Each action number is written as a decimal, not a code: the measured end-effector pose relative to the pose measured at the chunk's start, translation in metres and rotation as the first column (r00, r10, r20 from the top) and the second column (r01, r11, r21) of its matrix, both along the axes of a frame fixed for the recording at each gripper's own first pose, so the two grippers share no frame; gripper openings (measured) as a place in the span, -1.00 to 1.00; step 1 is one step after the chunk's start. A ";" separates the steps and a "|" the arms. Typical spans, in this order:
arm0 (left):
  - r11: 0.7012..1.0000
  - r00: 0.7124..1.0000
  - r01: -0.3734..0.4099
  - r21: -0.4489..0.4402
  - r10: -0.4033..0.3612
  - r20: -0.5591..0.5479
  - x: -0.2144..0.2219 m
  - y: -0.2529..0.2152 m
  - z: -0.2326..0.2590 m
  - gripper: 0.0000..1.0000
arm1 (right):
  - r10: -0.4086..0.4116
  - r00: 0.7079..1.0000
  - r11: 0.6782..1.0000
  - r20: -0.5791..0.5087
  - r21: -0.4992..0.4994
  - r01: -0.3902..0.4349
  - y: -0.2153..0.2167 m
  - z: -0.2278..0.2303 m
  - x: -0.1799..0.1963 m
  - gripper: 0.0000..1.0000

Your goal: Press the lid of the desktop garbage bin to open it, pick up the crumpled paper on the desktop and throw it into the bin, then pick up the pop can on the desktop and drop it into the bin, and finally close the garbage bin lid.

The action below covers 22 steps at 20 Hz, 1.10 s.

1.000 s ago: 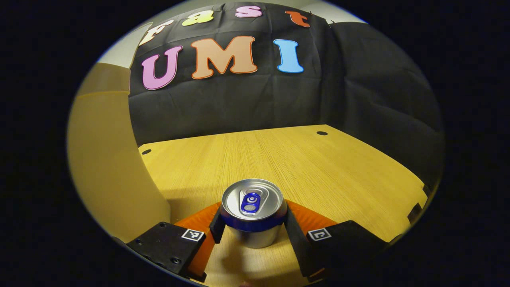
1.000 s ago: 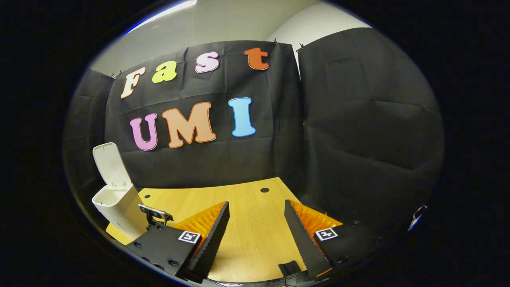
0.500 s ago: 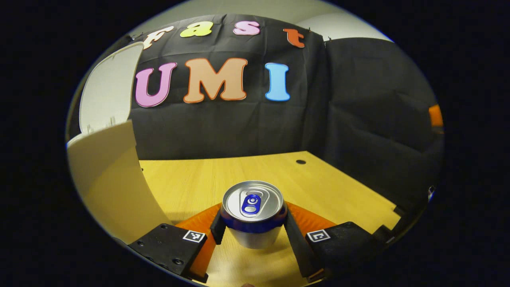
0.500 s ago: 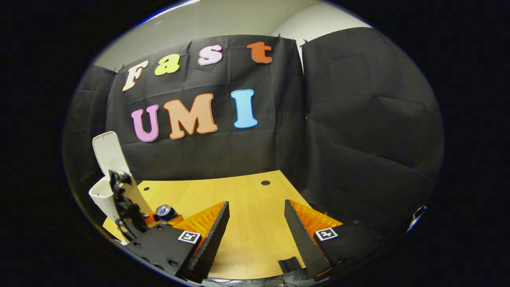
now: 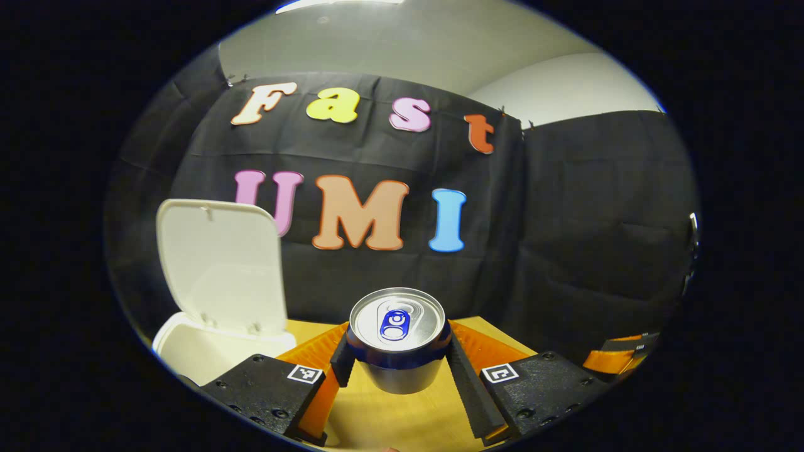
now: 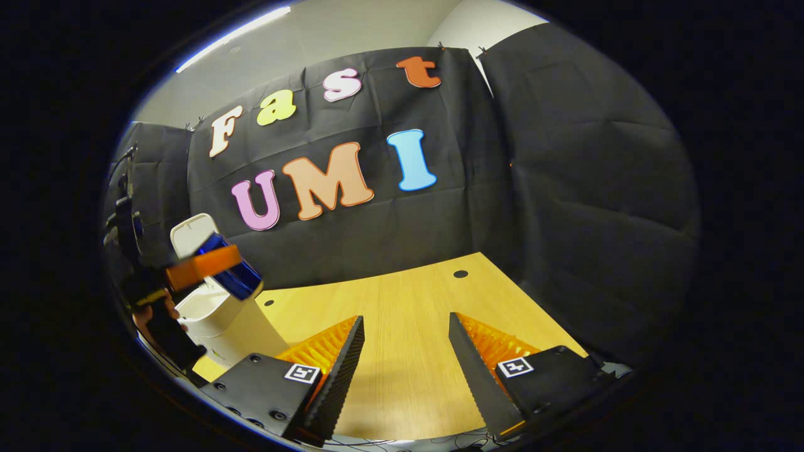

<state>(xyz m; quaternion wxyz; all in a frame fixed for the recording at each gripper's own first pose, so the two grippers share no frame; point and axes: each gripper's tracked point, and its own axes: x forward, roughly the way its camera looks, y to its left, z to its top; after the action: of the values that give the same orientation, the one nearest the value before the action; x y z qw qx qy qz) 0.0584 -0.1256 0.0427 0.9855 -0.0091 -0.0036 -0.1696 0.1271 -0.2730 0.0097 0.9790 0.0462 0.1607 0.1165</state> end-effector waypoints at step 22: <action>0.922 0.925 -0.378 0.080 0.379 0.003 0.009 0.193 -0.012 0.69 | 0.112 0.990 0.993 -0.084 -0.036 -0.115 0.080 -0.043 -0.008 0.75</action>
<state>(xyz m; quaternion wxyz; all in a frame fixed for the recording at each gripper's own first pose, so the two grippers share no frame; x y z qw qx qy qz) 0.0674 0.0677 0.0307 0.9992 0.0295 0.0075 0.0240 0.1193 -0.1934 -0.0331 0.9641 0.0217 0.2054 0.1666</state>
